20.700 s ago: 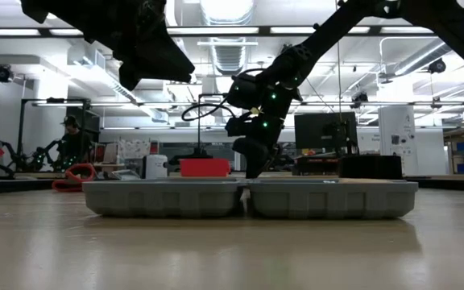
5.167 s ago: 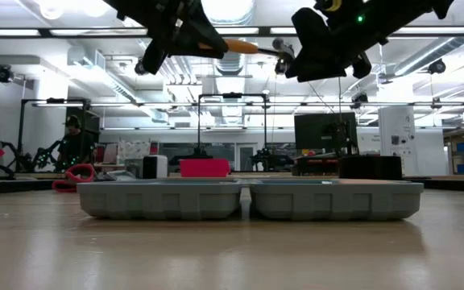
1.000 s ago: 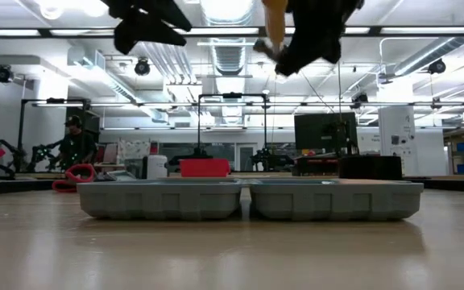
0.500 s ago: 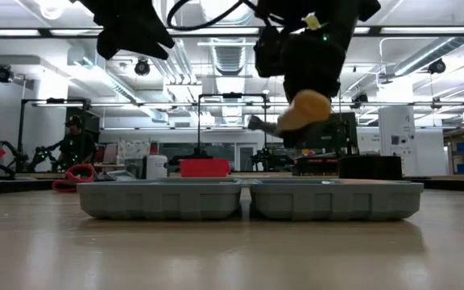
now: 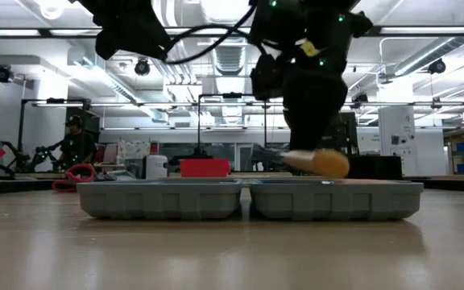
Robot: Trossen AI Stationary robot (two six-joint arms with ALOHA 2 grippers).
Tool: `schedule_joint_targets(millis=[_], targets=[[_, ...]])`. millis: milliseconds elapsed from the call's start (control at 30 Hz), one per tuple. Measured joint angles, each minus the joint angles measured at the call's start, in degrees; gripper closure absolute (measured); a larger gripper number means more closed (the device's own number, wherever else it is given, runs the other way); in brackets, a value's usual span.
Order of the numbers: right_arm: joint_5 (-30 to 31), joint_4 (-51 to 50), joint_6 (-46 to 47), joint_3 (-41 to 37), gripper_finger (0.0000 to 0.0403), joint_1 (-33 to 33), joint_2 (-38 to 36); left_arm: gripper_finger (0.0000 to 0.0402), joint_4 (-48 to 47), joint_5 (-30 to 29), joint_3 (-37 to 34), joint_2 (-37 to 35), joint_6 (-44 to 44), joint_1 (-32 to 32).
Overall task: Prefit tool cases
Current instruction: Put the hammer into the gray tool box
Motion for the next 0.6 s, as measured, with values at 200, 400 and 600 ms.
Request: schedule_joint_targets(millis=[200, 400, 600], targets=[[0.24, -0.13, 0.22, 0.01, 0.0394, -1.18, 1.14, 0.0261, 0.02, 0.0, 0.0, 0.0, -0.41, 0.0], [0.3, -0.75, -0.23, -0.02, 0.0394, -1.65, 1.15, 0.0267, 0.05, 0.0, -0.01, 0.04, -0.67, 0.0], [2.08, -1.77, -0.28, -0.05, 0.0381, -1.76, 1.48, 0.0262, 0.13, 0.02, 0.0, 0.04, -0.85, 0.0]])
